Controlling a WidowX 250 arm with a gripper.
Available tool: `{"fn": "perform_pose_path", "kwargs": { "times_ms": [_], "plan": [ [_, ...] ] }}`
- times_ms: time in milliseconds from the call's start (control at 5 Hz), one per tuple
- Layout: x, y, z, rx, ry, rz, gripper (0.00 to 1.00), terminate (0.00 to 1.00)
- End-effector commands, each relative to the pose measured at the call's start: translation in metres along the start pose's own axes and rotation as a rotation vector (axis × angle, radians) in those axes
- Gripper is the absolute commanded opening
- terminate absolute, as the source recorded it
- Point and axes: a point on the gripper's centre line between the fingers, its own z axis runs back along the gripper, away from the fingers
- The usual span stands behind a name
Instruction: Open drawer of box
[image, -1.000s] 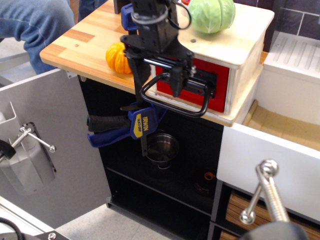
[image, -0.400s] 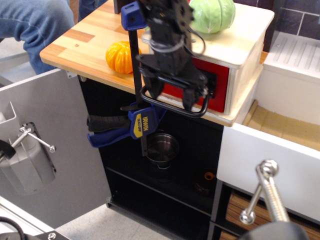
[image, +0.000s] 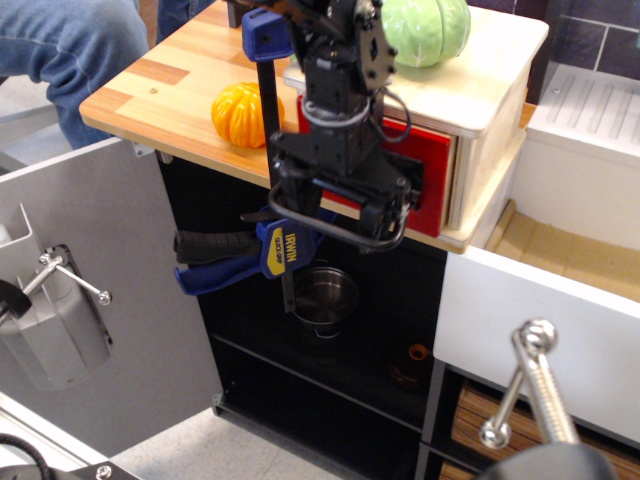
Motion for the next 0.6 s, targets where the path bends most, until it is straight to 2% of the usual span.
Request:
{"fn": "perform_pose_path", "kwargs": {
  "times_ms": [0, 200, 400],
  "plan": [
    [-0.059, 0.008, 0.014, -0.009, 0.090, -0.117, 1.00, 0.00],
    [-0.082, 0.013, 0.021, -0.020, 0.104, -0.158, 1.00, 0.00],
    [-0.107, 0.011, 0.016, -0.026, 0.094, -0.186, 1.00, 0.00]
  ]
}}
